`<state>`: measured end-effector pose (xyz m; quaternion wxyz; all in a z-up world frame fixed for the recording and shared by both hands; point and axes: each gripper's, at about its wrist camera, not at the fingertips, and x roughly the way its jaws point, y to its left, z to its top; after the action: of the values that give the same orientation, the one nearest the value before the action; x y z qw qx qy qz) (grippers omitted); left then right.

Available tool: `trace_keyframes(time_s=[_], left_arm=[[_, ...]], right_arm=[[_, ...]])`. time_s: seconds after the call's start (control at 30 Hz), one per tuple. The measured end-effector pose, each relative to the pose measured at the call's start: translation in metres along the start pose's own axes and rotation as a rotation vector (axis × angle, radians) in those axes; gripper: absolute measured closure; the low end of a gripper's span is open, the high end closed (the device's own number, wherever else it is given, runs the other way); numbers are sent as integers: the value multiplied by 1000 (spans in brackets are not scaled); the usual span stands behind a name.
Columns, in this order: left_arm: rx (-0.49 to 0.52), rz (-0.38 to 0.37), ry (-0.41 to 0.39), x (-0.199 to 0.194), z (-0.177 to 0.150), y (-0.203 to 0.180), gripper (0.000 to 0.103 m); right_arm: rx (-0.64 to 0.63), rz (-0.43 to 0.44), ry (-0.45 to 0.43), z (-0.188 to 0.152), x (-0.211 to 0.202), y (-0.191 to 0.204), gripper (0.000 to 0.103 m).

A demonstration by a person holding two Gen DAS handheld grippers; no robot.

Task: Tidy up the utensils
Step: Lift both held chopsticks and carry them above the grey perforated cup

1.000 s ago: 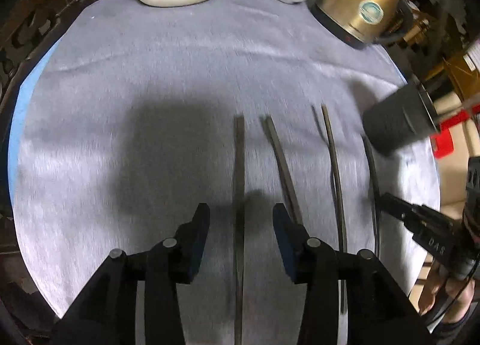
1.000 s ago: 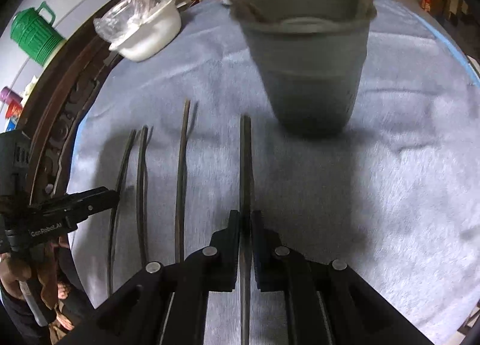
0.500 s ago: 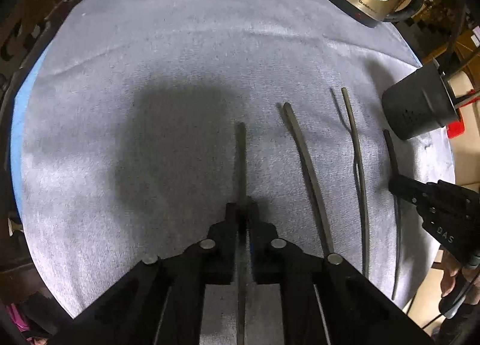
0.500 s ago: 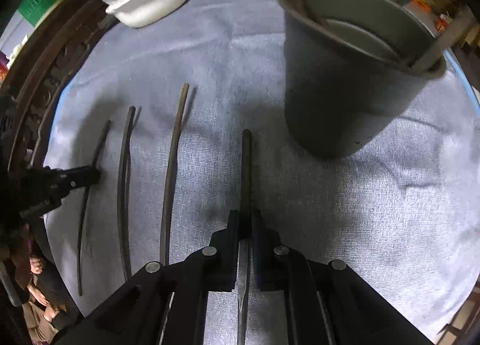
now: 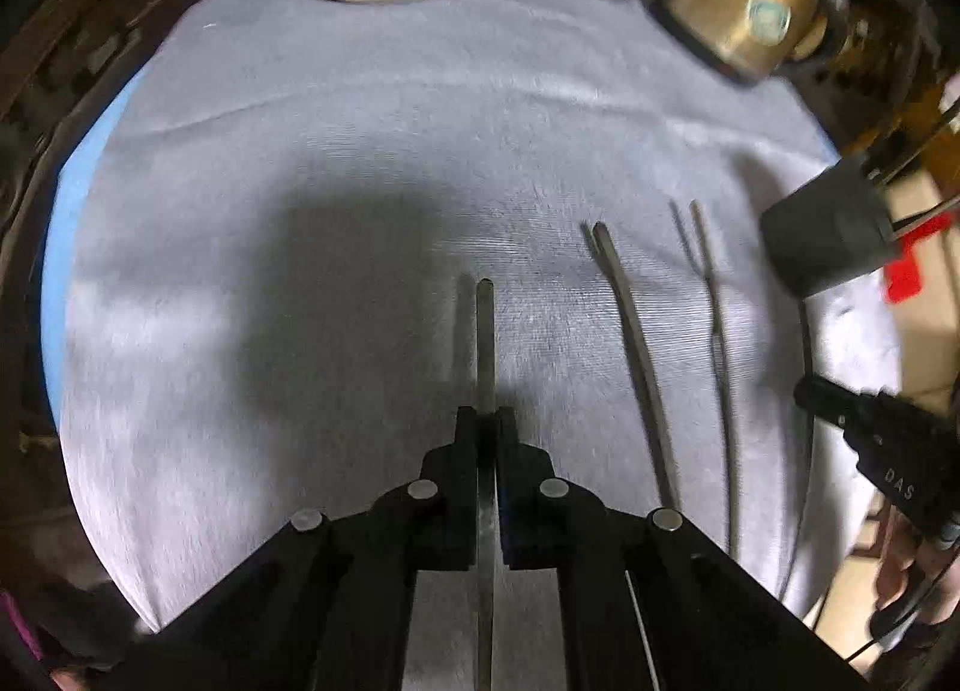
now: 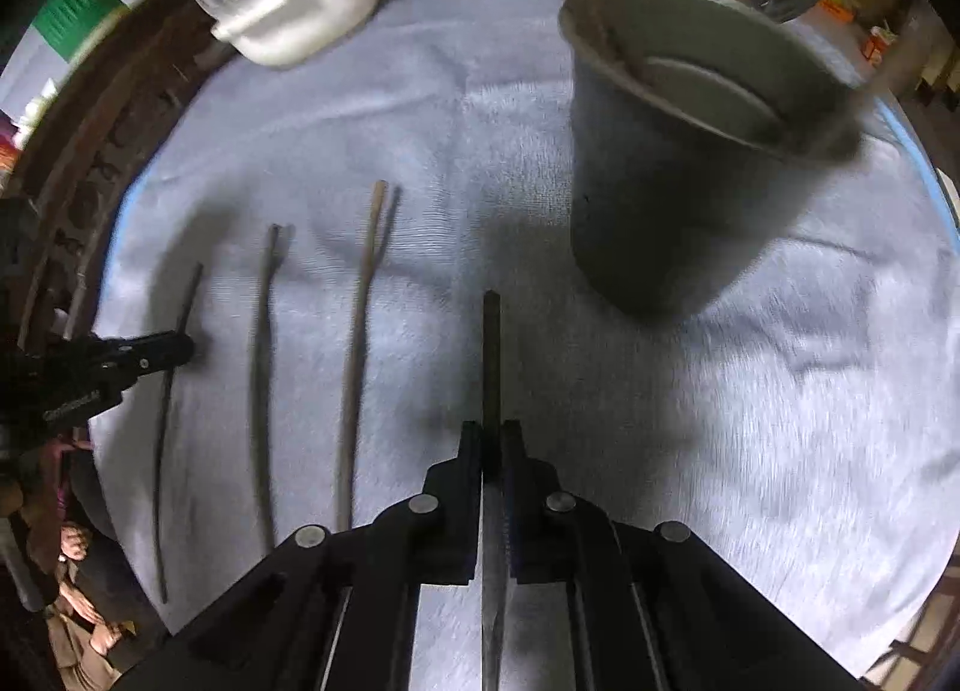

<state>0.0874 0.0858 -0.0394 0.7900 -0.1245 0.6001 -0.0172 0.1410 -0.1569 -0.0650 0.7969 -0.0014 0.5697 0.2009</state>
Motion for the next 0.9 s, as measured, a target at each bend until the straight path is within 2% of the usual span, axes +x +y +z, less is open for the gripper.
trace_keyframes(time_s=[0.1, 0.17, 0.3, 0.47, 0.5, 0.57, 0.67, 0.77, 0.9], left_arm=[[-47, -63, -103, -27, -15, 11, 98], [-77, -108, -211, -50, -26, 17, 98], [-81, -130, -435, -92, -42, 14, 98], [-29, -74, -708, -126, -60, -3, 98], [-24, -63, -736, -111, -54, -16, 98], [-11, -56, -819, -109, -57, -24, 98], [6, 0, -889, -107, -59, -35, 98], [22, 49, -920, -98, -52, -37, 98], [41, 92, -947, -99, -63, -40, 97]], right_arm=[[41, 34, -117, -20, -30, -5, 96], [68, 43, -201, -32, -52, -8, 96], [102, 29, -405, -51, -95, -12, 96], [132, -53, -636, -63, -129, -12, 96], [133, -63, -663, -65, -135, -12, 96], [124, -102, -745, -67, -148, -11, 96], [101, -147, -820, -61, -150, -9, 96], [102, -172, -854, -54, -142, -9, 96], [96, -195, -834, -56, -130, -10, 96]])
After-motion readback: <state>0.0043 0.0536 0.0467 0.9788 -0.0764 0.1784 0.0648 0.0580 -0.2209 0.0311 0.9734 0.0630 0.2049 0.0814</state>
